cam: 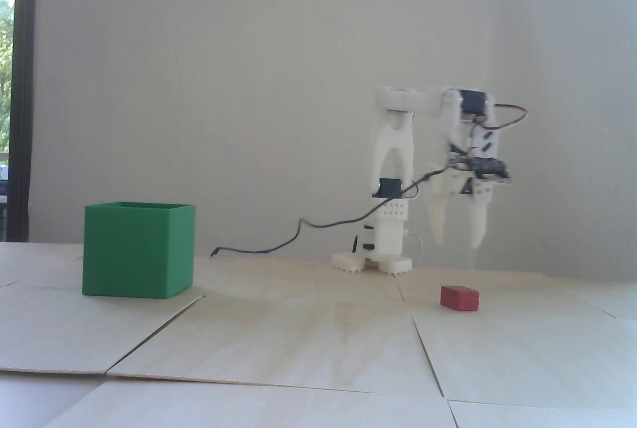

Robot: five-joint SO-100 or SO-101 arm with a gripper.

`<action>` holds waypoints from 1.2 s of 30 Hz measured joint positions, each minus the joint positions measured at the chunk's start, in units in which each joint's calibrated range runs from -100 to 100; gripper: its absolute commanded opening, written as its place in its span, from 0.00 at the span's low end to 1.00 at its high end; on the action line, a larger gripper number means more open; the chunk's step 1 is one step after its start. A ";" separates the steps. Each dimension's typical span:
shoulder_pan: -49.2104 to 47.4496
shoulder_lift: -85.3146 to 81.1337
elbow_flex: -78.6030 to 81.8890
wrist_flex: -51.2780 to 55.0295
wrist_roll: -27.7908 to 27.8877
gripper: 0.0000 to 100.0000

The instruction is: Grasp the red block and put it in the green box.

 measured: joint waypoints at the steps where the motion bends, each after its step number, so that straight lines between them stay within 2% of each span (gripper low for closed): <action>1: -1.38 -0.08 0.00 -1.16 -1.28 0.20; 6: -5.58 -0.08 0.00 -3.74 -4.78 0.20; 10: -4.59 -0.08 0.00 -3.83 -5.45 0.20; 17: 7.87 -0.08 -0.45 -4.83 -5.45 0.20; 27: 23.84 9.96 -12.71 -4.83 -5.45 0.20; 36: 27.21 17.02 -20.32 -4.83 -5.29 0.20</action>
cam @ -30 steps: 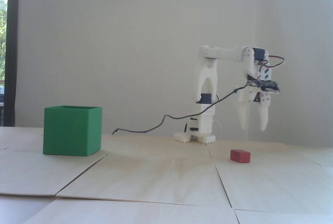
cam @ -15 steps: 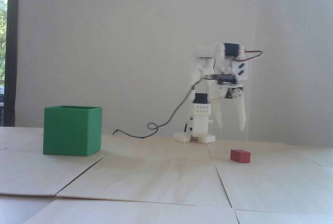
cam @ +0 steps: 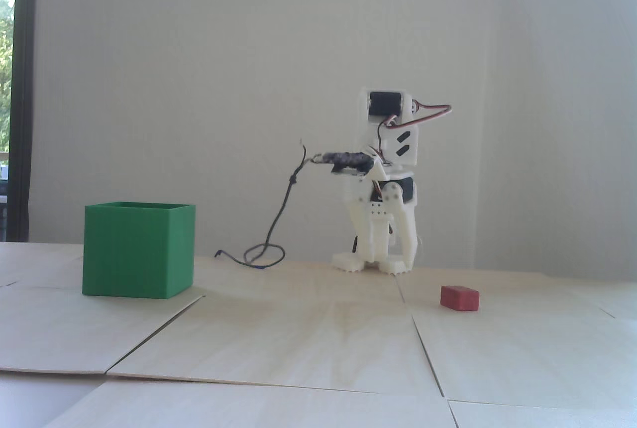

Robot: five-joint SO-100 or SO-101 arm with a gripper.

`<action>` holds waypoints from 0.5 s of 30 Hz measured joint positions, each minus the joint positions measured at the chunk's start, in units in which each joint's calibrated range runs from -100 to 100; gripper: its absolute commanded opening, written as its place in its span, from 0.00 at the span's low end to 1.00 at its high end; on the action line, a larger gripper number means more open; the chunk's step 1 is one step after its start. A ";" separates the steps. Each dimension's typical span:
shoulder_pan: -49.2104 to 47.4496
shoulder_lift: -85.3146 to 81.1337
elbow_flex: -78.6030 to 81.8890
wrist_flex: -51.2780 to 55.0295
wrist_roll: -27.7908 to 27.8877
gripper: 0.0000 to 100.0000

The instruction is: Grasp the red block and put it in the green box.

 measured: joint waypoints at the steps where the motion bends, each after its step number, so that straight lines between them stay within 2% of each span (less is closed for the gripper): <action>1: 0.00 0.75 -1.07 0.00 -0.10 0.20; 15: -8.10 2.82 -4.12 0.00 2.77 0.20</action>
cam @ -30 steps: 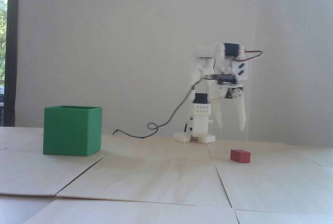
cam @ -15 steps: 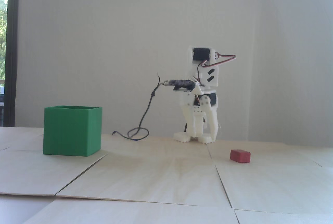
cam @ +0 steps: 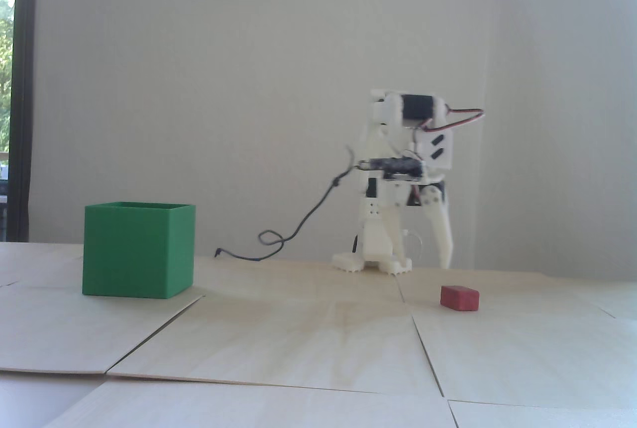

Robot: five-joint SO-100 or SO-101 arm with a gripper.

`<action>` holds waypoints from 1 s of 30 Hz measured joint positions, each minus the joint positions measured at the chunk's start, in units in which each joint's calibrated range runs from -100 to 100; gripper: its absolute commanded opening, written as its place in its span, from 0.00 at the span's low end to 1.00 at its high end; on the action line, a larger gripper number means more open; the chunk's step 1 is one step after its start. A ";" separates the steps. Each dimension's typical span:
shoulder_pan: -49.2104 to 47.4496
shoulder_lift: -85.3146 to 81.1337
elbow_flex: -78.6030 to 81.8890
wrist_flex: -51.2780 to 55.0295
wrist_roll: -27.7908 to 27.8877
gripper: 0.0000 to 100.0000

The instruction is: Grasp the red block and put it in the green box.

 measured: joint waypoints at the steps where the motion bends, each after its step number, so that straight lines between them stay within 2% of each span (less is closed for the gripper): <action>1: -0.92 0.00 0.00 0.00 0.00 0.20; 9: -6.95 0.00 0.00 3.00 0.00 0.33; 18: -11.54 0.33 0.00 7.32 0.72 0.33; 30: -6.95 6.64 -0.72 6.82 0.92 0.33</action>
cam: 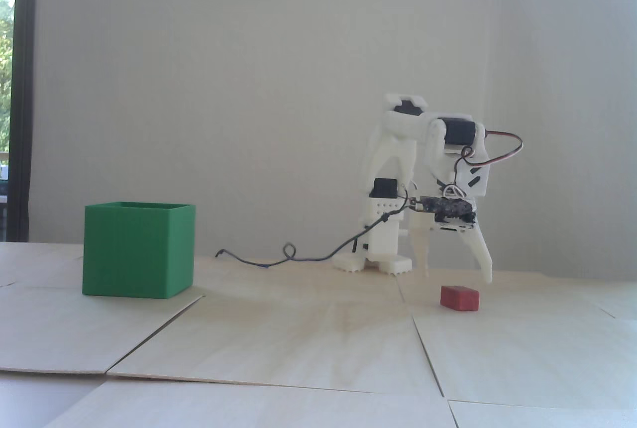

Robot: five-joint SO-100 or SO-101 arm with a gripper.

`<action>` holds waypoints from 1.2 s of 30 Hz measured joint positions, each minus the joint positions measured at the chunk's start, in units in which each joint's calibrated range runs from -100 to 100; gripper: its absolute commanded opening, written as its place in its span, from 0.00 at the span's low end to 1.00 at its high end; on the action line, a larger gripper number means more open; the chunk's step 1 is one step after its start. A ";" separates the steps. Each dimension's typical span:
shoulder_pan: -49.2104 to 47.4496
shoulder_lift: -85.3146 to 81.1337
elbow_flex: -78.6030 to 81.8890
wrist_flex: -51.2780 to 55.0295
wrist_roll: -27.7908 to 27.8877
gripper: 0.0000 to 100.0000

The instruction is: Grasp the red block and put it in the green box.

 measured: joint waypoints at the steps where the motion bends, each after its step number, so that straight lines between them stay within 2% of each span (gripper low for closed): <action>1: 0.46 0.08 0.00 0.00 0.00 0.33; 11: 8.79 0.08 0.00 0.00 0.00 0.33; 19: 10.55 0.08 0.00 -0.08 0.15 0.33; 28: 6.27 0.08 0.00 -0.08 7.45 0.33; 36: 9.02 1.08 -5.37 -4.33 11.10 0.33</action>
